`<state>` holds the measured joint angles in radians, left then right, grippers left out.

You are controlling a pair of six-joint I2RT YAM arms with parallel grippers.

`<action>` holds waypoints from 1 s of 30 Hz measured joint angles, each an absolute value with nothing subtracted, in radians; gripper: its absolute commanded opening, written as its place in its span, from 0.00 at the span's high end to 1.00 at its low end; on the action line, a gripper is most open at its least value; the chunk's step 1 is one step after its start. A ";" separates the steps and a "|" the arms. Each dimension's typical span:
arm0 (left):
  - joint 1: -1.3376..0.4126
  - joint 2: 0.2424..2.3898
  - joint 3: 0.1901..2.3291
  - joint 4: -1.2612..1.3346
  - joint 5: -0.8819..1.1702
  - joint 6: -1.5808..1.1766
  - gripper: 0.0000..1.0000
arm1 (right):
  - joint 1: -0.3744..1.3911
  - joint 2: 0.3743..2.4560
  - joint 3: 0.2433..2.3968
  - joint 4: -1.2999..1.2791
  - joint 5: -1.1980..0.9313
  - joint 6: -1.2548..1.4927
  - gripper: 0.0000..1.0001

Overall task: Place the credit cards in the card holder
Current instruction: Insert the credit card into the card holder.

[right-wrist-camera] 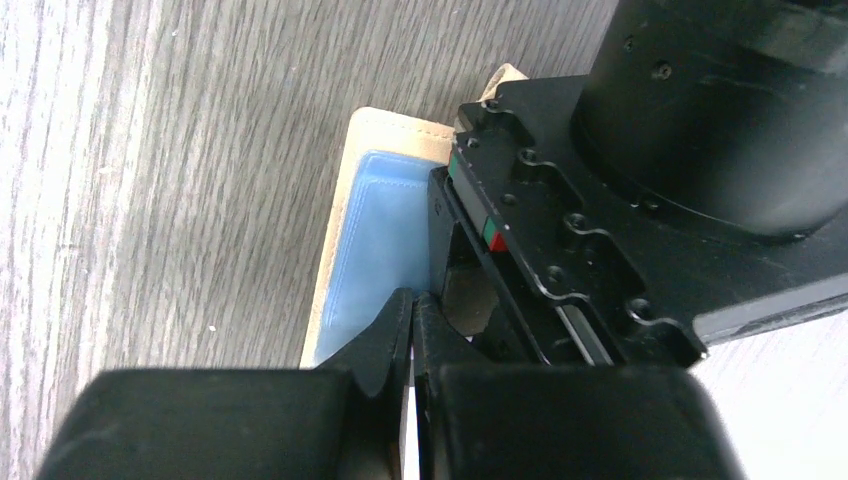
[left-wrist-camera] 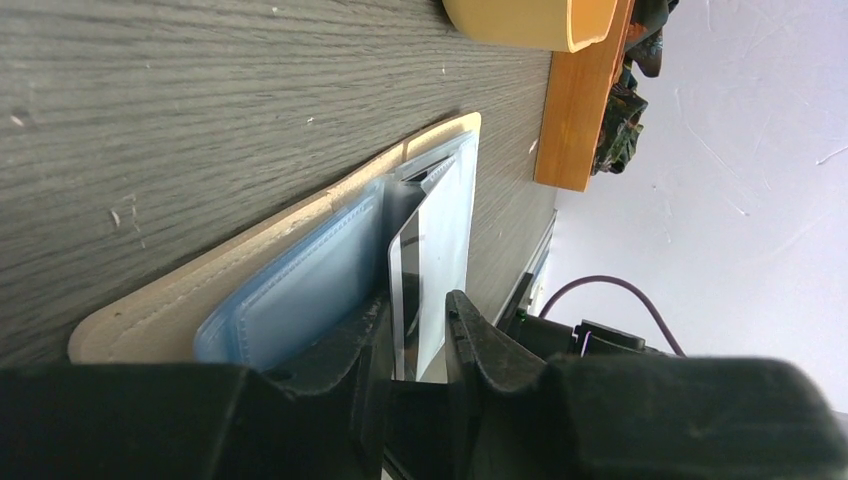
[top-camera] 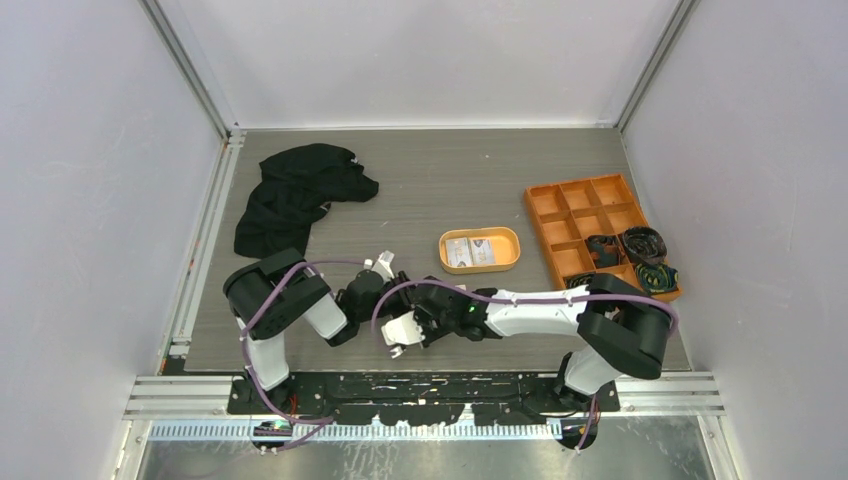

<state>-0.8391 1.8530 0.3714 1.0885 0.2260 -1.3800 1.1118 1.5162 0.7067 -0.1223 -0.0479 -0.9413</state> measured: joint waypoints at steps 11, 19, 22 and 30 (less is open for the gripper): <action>-0.831 1.853 0.387 1.070 0.234 -1.379 0.72 | 1.035 1.484 0.708 -0.200 -0.075 -0.973 0.93; -0.827 1.853 0.406 1.042 0.241 -1.376 0.71 | 0.947 1.427 0.712 -0.311 -0.123 -0.966 0.84; -0.825 1.839 0.408 1.022 0.243 -1.365 0.71 | 0.904 1.380 0.725 -0.386 -0.231 -0.934 0.79; -0.825 1.580 0.404 0.776 0.206 -1.215 0.73 | 0.688 1.204 0.797 -0.515 -0.495 -0.876 0.78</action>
